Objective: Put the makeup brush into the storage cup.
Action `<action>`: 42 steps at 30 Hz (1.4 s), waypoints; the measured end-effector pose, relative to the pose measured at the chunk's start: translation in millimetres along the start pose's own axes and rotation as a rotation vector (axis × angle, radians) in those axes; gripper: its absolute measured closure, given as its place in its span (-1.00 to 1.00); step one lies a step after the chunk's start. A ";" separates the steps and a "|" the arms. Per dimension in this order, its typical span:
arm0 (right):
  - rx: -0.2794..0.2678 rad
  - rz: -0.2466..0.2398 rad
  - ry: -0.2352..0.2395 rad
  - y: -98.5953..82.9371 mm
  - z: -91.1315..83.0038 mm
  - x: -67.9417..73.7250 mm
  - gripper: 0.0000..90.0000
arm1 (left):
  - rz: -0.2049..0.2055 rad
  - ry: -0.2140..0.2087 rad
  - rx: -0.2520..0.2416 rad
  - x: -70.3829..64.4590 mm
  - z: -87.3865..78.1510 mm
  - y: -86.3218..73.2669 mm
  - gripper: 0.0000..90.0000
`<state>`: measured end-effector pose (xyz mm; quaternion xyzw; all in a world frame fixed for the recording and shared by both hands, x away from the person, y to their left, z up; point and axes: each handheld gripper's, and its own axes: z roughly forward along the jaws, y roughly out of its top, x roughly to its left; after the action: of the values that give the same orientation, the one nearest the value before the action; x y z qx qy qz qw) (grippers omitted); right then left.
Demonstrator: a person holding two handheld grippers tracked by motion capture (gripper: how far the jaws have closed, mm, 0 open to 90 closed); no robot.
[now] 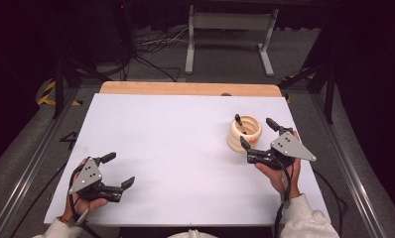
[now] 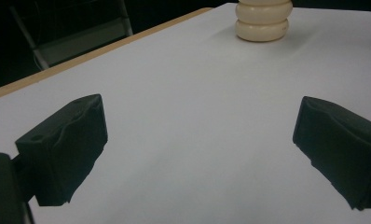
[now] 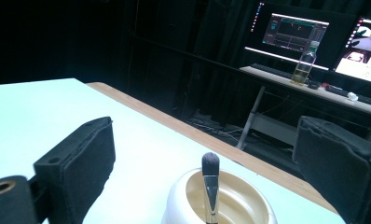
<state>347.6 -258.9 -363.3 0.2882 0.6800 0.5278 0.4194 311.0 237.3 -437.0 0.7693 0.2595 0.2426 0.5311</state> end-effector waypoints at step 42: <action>0.110 -0.085 0.022 -53.3 -22.1 20.0 -0.87 | 0.013 -0.010 0.006 -2.2 2.9 0.0 -0.92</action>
<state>321.3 -267.5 -417.8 0.2757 0.7241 0.4745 0.4176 311.2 233.9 -438.2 0.7738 0.2525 0.2414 0.5284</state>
